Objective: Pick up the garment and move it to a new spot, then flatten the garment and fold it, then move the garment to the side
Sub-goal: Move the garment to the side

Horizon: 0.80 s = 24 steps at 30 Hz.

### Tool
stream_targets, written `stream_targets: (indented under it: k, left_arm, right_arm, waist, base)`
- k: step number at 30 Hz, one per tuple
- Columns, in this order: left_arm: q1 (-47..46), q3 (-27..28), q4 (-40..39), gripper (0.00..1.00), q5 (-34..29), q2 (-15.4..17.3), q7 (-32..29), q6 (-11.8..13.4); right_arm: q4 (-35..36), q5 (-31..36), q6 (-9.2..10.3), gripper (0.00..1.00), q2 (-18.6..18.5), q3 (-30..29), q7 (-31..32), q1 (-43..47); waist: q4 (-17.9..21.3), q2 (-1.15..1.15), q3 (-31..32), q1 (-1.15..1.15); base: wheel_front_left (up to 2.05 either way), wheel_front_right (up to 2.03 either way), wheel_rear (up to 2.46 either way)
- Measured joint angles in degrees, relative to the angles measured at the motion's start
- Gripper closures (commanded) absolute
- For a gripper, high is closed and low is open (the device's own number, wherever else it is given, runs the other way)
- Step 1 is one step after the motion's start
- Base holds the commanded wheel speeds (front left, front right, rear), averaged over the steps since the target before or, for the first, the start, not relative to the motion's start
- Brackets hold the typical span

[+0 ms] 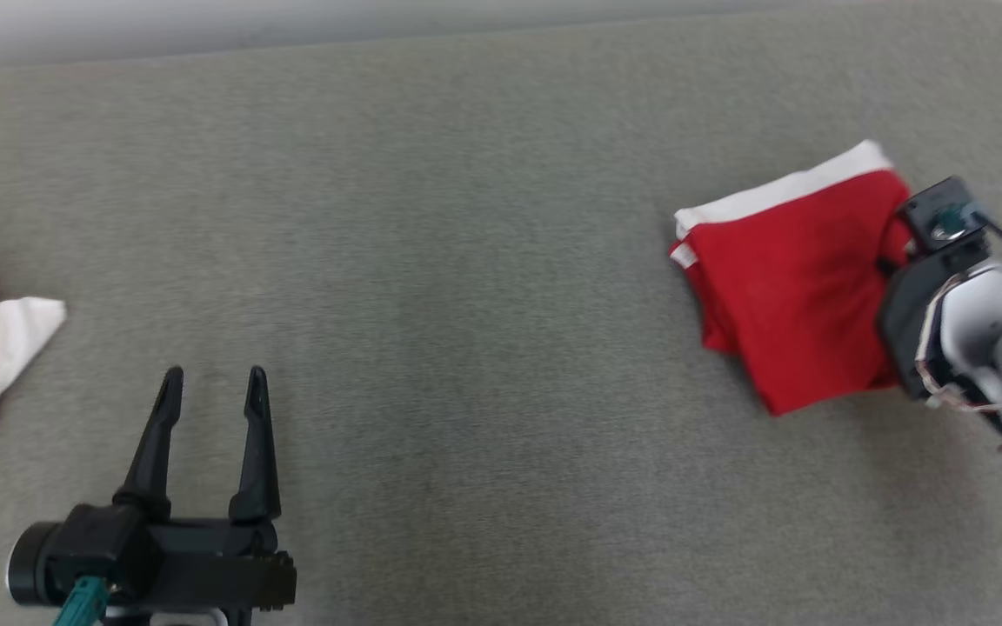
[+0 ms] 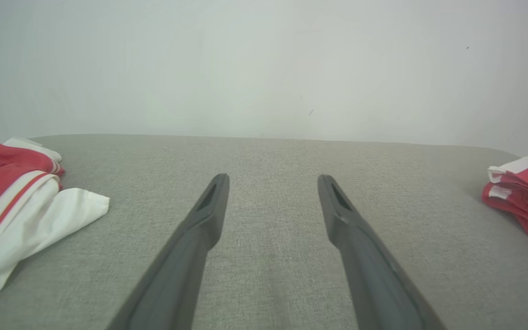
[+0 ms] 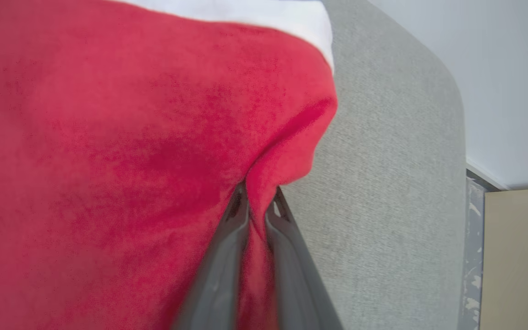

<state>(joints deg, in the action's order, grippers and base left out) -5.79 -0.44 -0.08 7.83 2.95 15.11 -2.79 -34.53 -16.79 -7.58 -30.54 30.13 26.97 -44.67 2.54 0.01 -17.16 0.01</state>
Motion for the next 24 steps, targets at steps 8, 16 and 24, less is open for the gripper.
stream_targets:
  k: [8, 16, 24]
  left_arm:
    - [-5.4, -1.0, -1.9, 0.0, -2.8, 1.1, 0.0, -2.6]
    - [-7.9, -2.7, -2.9, 0.0, -4.2, 2.5, 0.0, -3.7]
    - [-8.2, -2.5, -3.6, 0.0, -4.3, 3.6, 0.0, -3.8]
  right_arm:
    - [-3.8, 3.1, 0.0, 1.0, -5.4, -2.0, -7.0, -6.0]
    - [-8.7, 7.1, 0.0, 1.0, -5.4, -6.9, -14.3, -8.1]
    - [-11.9, 16.7, 0.0, 1.0, -3.6, -14.1, -21.5, -8.7]
  waist:
    - [6.4, 0.0, -4.8, 0.0]
    - [11.3, 0.0, -9.9, 0.0]
    - [14.4, 0.0, -13.5, -0.01]
  base:
    - [0.0, 0.0, 0.0]
    - [0.0, 0.0, 0.0]
    - [0.0, 0.0, 0.0]
